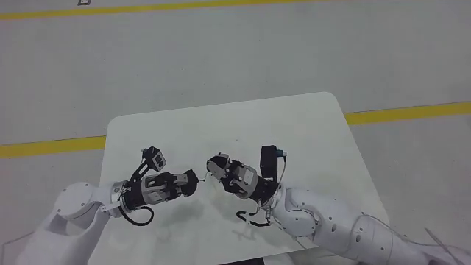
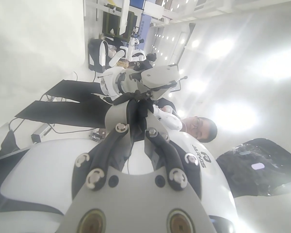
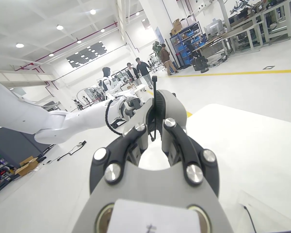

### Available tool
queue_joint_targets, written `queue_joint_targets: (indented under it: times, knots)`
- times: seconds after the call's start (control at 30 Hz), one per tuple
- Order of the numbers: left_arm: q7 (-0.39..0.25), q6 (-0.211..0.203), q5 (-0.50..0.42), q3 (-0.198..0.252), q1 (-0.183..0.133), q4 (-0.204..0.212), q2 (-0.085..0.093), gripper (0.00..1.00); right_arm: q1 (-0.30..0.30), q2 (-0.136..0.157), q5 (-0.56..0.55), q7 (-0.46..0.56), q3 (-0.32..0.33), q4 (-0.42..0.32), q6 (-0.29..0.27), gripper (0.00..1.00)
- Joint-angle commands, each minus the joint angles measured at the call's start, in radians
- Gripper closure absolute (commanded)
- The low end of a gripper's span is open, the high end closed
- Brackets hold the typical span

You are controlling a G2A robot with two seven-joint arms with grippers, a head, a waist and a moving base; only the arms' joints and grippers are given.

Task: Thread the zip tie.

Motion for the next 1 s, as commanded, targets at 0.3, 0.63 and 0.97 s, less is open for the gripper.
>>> queue_joint_targets:
  times: [0.3, 0.63, 0.97]
  knots:
    - [0.001, 0.0, 0.001, 0.011, -0.005, 0.004, 0.002, 1.0, 0.017, 0.006, 0.003, -0.01, -0.022, -0.001, 0.0, 1.0]
    - [-0.002, 0.001, -0.006, 0.009, -0.005, 0.005, 0.006, 1.0, 0.026, 0.012, 0.008, -0.026, -0.039, 0.002, 0.0, 1.0]
    - [-0.011, 0.009, -0.022, 0.012, -0.005, 0.005, 0.008, 1.0, 0.034, 0.016, 0.012, -0.033, -0.057, 0.007, 0.0, 1.0]
